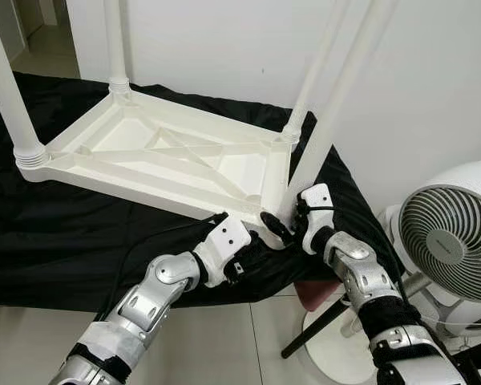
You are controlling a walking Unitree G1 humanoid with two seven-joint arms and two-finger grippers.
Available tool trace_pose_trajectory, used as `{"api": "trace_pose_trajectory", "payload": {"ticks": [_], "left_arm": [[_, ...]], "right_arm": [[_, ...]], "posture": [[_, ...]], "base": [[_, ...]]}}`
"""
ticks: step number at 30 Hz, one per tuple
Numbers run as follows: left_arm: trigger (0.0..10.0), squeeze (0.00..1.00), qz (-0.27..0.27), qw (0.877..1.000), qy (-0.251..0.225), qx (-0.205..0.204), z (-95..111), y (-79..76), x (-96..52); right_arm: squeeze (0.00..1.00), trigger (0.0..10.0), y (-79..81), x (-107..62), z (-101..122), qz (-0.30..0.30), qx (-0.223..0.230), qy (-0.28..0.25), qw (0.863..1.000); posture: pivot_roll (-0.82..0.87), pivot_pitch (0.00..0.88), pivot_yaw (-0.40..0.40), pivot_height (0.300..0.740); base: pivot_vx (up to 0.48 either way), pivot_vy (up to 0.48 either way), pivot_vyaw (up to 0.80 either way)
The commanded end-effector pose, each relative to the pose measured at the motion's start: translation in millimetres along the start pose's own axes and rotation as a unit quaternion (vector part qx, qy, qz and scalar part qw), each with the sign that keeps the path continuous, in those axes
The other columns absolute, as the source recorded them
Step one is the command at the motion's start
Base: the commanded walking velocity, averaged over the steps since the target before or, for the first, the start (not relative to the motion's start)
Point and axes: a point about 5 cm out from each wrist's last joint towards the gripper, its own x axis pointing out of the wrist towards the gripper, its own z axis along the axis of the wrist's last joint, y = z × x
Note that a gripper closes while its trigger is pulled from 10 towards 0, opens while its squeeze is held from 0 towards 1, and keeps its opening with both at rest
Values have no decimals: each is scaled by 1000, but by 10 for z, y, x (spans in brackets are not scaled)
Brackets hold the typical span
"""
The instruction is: Building children table
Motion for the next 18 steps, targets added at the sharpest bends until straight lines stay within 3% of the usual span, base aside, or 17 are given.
{"api": "trace_pose_trajectory", "payload": {"ticks": [1, 9, 10, 11, 18], "left_arm": [[10000, 0, -66, 998, 2, -1, -1, -105, 15], [10000, 0, -57, 998, 5, -4, -11, -96, -13], [10000, 0, -57, 998, 6, -5, -11, -98, -15], [10000, 0, -56, 998, 6, -6, -12, -102, -18], [10000, 0, -54, 998, 6, -7, -20, -106, -15]], "right_arm": [[0, 0, 16, -5, -101, 18, 3, 27, 999], [0, 0, -27, -33, -194, 16, 13, 36, 999], [0, 6314, -38, -38, -203, 11, 13, 35, 999], [0, 10000, -45, -44, -208, 5, 16, 34, 999], [0, 10000, -52, -60, -188, -28, 29, 17, 999]], "posture": [[108, 0, -171, 740], [111, 0, -177, 740], [107, 0, -176, 740], [104, 0, -176, 740], [96, 0, -173, 740]], "base": [[0, 0, 0], [0, 0, 0], [0, 0, 0], [0, 0, 0], [0, 0, 0]]}}
